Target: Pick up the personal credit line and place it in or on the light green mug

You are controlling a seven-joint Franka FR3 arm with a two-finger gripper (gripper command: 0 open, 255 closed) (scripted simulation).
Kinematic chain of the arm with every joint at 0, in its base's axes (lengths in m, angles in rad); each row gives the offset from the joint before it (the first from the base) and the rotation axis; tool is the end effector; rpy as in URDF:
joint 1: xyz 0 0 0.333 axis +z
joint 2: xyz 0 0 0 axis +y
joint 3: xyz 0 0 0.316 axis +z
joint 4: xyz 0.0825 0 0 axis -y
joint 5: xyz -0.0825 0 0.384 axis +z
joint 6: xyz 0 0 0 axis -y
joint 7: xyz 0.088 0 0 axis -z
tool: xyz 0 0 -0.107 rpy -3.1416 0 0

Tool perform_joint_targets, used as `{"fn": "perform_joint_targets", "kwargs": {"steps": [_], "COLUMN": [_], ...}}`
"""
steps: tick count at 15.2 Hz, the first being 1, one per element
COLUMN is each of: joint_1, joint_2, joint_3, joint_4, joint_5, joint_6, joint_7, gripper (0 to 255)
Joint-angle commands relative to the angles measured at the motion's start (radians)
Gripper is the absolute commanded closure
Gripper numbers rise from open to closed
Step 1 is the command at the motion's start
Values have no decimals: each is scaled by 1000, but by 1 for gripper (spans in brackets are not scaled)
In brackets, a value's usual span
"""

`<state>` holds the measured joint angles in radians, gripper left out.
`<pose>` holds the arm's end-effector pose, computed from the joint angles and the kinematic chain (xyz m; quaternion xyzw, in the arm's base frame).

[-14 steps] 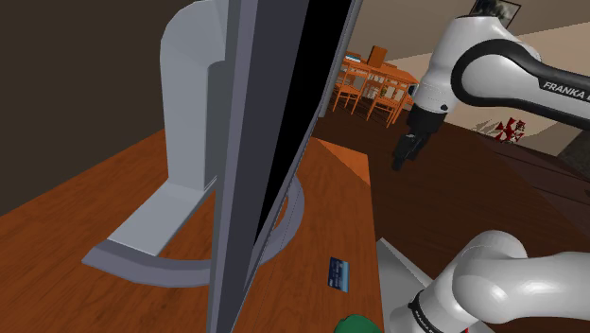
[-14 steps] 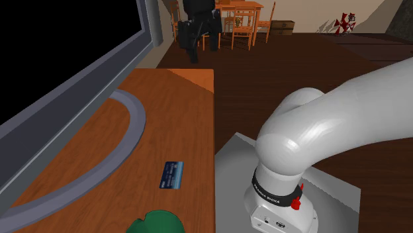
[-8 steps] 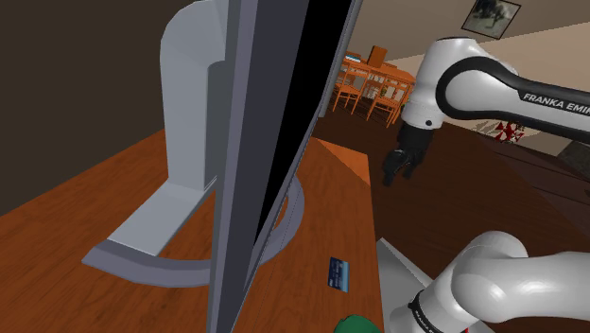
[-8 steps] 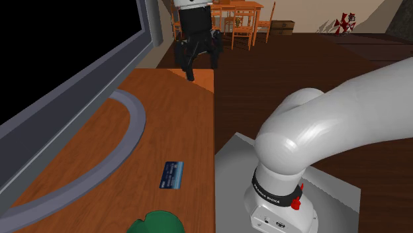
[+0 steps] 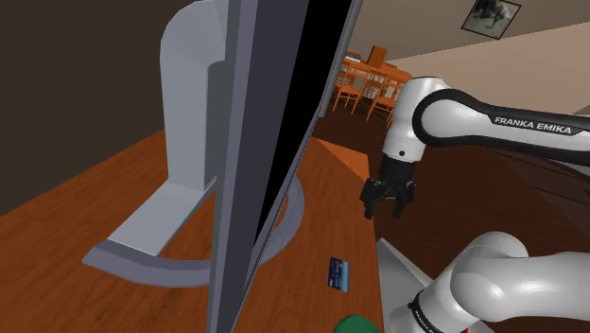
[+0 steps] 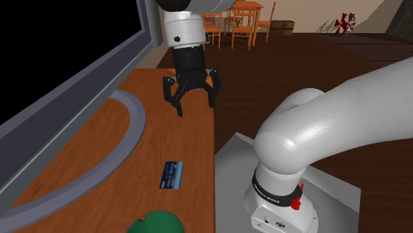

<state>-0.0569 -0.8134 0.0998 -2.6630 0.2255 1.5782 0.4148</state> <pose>0.2757 0.0361 0.4569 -0.9635 0.2184 0.1479 0.0453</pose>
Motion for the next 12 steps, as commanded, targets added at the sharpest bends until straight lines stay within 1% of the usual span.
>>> {"fn": "perform_joint_targets", "kwargs": {"steps": [1,6,10,11,12], "joint_1": [1,22,57,64,71], "joint_2": [14,65,136,152,156], "joint_3": [25,93,153,164,172], "joint_4": [-42,-128,-177,-184,-193], "joint_5": [74,272,454,489,500], "joint_6": [31,127,234,257,271], "joint_7": [78,253,374,393,391], "gripper": [0,0,0,0,0]}}
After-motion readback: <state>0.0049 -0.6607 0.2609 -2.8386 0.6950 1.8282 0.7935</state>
